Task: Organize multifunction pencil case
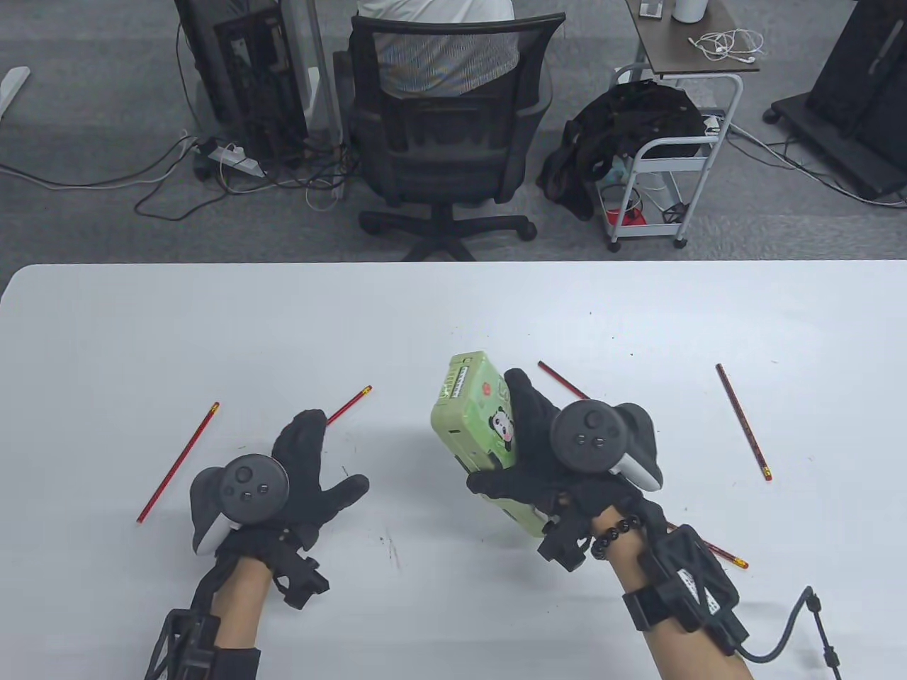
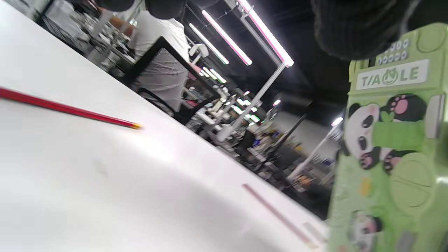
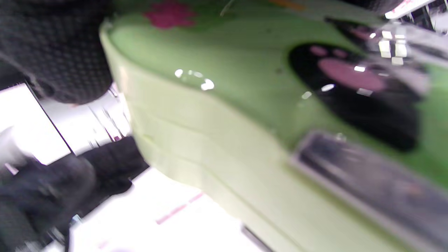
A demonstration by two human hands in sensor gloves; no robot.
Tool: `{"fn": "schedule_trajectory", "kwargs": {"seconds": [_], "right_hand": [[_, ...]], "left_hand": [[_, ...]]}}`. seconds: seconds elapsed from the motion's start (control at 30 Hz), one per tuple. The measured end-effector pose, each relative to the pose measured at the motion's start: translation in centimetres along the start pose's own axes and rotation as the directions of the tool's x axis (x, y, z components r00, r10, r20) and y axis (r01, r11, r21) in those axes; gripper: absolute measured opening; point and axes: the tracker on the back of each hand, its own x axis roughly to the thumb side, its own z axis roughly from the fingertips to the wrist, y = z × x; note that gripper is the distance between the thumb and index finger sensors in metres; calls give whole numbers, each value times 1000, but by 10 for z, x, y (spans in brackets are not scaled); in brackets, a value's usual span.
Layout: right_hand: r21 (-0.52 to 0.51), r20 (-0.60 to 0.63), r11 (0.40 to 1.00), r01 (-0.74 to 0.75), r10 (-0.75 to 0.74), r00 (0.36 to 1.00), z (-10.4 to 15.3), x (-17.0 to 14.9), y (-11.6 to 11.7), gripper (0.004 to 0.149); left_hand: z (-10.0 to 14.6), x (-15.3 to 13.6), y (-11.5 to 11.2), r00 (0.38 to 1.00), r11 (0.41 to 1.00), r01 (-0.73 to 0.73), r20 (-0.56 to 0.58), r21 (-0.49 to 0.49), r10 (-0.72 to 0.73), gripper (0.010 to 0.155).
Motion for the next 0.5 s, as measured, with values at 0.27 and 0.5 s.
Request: {"fn": "schedule_trajectory", "kwargs": {"seconds": [0.27,0.5], "right_hand": [[347,51,838,-421,431,901,-40,19,87,121],[443,116,725,-528,537,836,-48,26,126,120]], "left_hand": [[-2,-8,-4,986,981,157,-32,-111,-161,111],[-7,-2,-20,983,963,183,13,-197,-185,111]]}}
